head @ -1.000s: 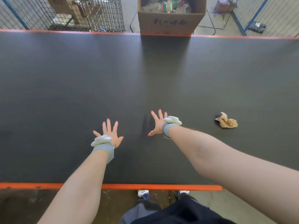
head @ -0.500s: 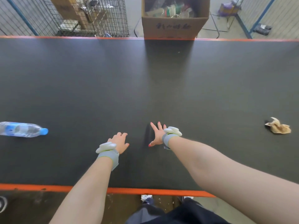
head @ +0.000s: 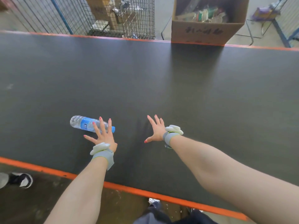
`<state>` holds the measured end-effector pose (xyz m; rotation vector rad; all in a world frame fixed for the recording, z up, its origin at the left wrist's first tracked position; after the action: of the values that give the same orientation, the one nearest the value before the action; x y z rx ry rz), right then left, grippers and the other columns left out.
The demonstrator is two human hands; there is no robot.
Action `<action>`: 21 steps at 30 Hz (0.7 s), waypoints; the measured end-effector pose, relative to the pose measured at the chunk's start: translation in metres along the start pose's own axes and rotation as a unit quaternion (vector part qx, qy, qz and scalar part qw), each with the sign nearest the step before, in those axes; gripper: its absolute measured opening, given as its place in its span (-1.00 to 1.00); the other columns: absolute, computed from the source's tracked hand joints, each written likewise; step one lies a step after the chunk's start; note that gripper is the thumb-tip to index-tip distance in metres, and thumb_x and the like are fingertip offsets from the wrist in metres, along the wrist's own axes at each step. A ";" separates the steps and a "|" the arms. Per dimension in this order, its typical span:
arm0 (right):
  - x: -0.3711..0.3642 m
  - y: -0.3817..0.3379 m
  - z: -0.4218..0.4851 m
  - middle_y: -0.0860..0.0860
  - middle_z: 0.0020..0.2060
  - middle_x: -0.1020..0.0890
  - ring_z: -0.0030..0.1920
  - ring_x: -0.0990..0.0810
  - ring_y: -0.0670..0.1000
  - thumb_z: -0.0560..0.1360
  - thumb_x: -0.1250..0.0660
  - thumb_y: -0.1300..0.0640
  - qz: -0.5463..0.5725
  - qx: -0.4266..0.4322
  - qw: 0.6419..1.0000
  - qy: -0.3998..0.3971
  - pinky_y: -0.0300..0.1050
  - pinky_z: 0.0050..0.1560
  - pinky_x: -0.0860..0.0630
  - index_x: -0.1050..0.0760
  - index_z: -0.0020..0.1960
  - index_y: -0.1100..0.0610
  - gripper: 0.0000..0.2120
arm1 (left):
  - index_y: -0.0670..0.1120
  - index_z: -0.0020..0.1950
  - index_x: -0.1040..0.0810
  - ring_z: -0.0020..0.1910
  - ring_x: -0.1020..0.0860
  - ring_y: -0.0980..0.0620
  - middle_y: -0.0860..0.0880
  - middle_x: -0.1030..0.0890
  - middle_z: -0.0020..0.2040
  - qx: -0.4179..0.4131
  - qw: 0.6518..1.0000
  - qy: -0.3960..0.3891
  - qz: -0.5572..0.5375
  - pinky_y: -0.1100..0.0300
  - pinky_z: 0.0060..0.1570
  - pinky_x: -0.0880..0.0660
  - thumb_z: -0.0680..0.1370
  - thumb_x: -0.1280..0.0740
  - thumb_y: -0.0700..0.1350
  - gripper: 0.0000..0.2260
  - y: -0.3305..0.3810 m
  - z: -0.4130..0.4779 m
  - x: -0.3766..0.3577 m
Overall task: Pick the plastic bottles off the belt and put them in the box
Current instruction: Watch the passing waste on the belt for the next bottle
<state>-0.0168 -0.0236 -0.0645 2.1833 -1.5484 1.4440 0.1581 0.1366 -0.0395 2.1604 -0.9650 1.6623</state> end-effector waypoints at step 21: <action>0.030 -0.003 0.038 0.16 0.33 -0.30 0.33 -0.32 0.21 0.50 -0.40 0.03 0.129 -0.115 0.981 0.093 0.06 0.31 -0.29 0.07 0.56 0.01 -0.17 | 0.09 0.56 0.25 0.55 0.21 -0.13 0.01 0.33 0.54 -0.018 0.990 -0.054 -0.132 -0.33 0.40 -0.07 0.55 -0.24 -0.15 -0.22 0.067 0.044 0.031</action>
<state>0.0108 -0.0639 -0.0621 1.7195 -1.8750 1.4026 0.1535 0.0512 -0.0374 2.2597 -0.6932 1.4069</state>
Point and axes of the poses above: each hand's wrist, its own z-axis towards the middle knuckle, its own x-axis out of the back of the hand, y = z × x, the point moved 3 cm from there along z, towards the middle knuckle
